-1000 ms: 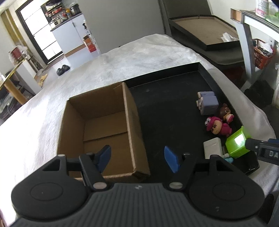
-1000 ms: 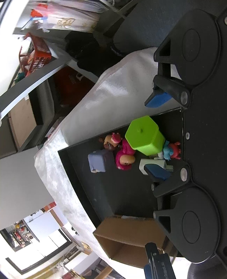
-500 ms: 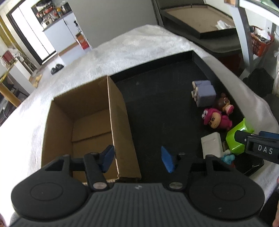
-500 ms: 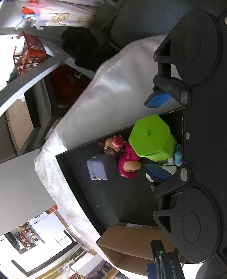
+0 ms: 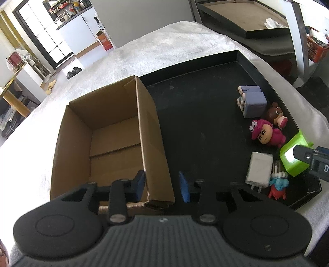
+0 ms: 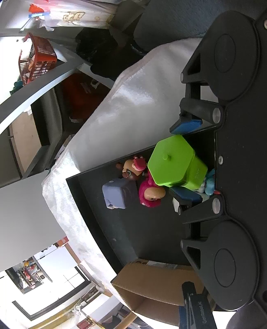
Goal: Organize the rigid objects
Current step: 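Close the right gripper on the lime-green cup and lift it, then carry the green cup with the right gripper over the cardboard box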
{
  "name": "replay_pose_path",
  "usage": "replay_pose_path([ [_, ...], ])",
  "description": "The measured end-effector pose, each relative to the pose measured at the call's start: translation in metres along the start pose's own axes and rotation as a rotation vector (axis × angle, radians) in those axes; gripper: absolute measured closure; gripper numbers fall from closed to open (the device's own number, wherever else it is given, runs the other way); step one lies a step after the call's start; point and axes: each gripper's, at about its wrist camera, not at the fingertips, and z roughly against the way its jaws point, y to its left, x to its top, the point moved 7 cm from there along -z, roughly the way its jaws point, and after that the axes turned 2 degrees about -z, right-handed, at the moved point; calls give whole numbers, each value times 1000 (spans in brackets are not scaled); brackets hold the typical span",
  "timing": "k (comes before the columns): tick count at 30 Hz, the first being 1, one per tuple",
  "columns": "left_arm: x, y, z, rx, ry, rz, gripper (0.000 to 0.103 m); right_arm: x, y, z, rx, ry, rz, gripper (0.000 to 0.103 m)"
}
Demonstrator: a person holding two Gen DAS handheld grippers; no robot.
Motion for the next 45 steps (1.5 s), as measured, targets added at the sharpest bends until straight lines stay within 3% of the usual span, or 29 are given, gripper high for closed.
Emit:
replay_pose_path([
  [10, 1, 11, 8, -41, -9, 47, 74, 8, 10, 12, -5, -19, 20, 48],
  [19, 3, 34, 27, -66, -29, 92, 66, 13, 43, 31, 4, -30, 64, 48],
  [29, -2, 75, 40, -48, -53, 159, 60, 21, 81, 52, 12, -49, 137, 48],
  [45, -19, 125, 42, -43, -56, 255, 59, 17, 136, 63, 18, -68, 269, 51],
])
